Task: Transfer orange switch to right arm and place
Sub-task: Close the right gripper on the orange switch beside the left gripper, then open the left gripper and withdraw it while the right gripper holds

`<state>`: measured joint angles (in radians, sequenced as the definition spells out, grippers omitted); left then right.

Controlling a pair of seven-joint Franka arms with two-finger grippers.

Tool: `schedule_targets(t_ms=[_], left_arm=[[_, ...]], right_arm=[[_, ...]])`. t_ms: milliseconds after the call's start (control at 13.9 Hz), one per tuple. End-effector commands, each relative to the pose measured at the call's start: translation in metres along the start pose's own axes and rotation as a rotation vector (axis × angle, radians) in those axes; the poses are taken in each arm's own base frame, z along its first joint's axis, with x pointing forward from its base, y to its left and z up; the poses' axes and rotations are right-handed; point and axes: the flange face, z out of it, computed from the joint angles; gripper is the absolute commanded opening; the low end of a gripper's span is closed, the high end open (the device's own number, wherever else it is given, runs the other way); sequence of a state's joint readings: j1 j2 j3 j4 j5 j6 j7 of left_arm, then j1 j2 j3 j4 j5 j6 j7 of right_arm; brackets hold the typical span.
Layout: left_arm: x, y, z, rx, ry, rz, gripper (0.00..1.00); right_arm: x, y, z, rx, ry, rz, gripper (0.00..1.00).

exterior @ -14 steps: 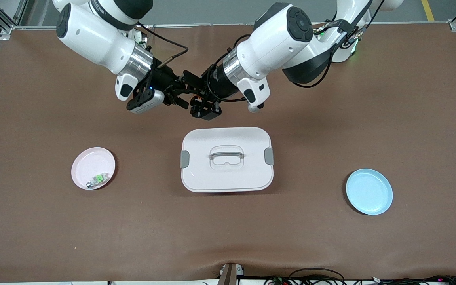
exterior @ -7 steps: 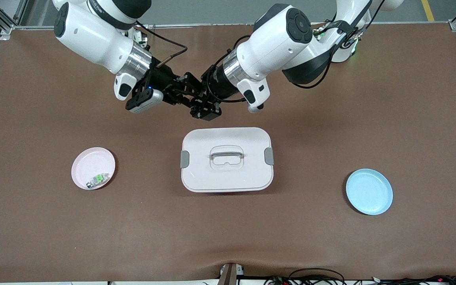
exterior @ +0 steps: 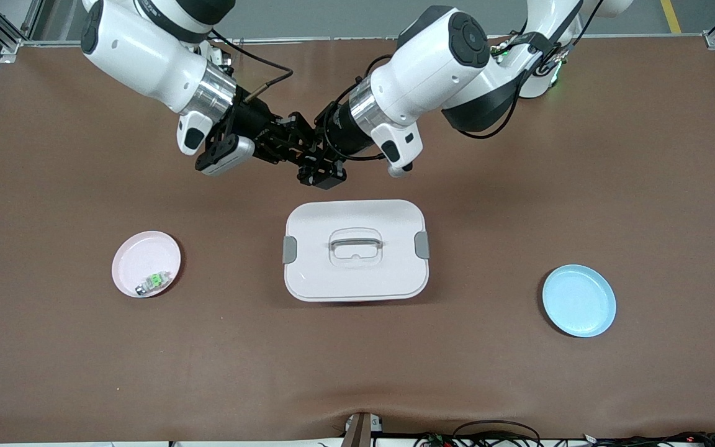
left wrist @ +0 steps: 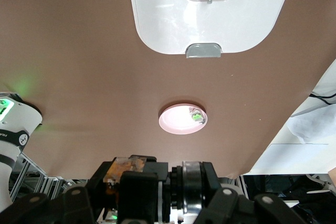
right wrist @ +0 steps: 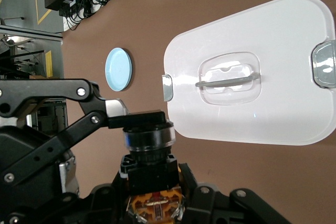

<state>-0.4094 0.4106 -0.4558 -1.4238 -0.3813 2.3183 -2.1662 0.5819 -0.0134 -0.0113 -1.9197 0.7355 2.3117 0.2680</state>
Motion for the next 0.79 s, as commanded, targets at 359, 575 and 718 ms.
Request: schedule_targets(t_ms=[359,575,718], left_arm=[[0.004,0.008,-0.013,-0.029,0.013,0.044,0.77],[0.008,0.011,-0.011,-0.029,0.016,0.038,1.0],[0.011,0.018,-0.019,-0.044,0.014,0.029,1.0]], right_arm=[[0.0,0.001,-0.005,0.005,-0.005,-0.01,0.0],[0.001,0.002,-0.004,0.004,-0.005,-0.01,0.0],[0.002,0.005,-0.005,-0.002,-0.017,-0.041,0.0]])
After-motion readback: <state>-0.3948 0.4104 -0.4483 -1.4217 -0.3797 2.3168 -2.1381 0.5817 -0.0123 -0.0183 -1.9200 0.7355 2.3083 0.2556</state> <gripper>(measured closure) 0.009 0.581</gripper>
